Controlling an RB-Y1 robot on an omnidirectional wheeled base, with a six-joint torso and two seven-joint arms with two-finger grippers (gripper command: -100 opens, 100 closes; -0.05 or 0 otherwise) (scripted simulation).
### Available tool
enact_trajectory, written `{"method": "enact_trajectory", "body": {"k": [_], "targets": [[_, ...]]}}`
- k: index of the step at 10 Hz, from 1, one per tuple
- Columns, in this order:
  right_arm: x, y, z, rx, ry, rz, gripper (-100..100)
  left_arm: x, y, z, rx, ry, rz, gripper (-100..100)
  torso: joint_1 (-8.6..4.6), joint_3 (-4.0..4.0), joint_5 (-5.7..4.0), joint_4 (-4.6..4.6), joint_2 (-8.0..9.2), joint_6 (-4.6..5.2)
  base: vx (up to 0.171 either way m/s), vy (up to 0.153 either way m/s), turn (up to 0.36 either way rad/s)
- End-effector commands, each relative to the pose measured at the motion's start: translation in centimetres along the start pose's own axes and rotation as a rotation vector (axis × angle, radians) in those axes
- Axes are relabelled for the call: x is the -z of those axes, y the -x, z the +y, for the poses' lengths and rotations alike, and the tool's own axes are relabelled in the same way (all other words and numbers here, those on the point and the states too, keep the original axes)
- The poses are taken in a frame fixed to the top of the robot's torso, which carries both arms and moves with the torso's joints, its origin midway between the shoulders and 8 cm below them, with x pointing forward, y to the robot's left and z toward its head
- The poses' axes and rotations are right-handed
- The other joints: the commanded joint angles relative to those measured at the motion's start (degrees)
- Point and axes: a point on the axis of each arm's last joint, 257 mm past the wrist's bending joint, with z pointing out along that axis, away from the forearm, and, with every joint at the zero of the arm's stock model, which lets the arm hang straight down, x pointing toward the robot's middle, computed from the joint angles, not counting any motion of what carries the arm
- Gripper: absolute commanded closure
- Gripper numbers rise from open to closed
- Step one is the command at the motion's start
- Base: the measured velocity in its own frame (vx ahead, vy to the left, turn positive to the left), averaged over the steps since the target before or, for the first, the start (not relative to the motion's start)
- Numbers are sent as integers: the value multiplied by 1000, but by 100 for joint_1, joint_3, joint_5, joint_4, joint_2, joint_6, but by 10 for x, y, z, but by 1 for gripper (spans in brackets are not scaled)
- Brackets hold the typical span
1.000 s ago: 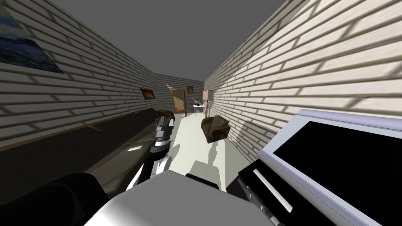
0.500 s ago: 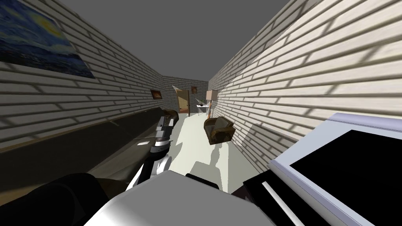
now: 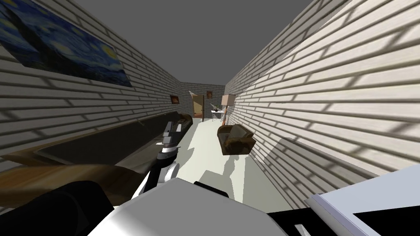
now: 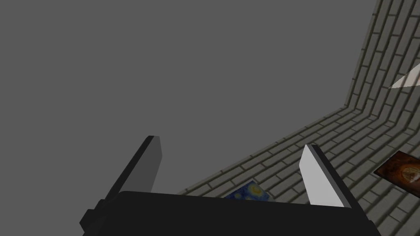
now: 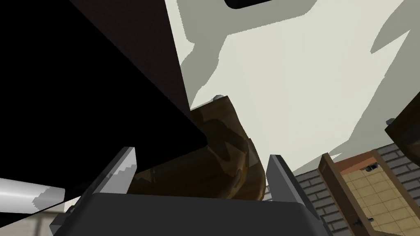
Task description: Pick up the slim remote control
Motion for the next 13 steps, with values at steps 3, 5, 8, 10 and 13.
{"method": "enact_trajectory", "body": {"k": [3,5,8,10,13], "targets": [[30,-36,-48,39,-88,100,-100,0,0,0,0,0,0,0,3,6,2,2,13,5,62,-86,138],[35,-40,-56,36,-107,109,-100,0,0,0,0,0,0,0,27,13,4,4,24,9,16,-12,-9],[63,-75,-91,78,-177,215,-100,0,0,0,0,0,0,0,23,13,6,4,24,8,43,-60,156],[81,-94,-110,92,-219,271,-100,0,0,0,0,0,0,0,10,6,1,2,12,7,67,-86,146],[93,-109,-120,106,-240,316,-100,0,0,0,0,0,0,0,30,9,4,3,18,9,50,-50,68]]}}
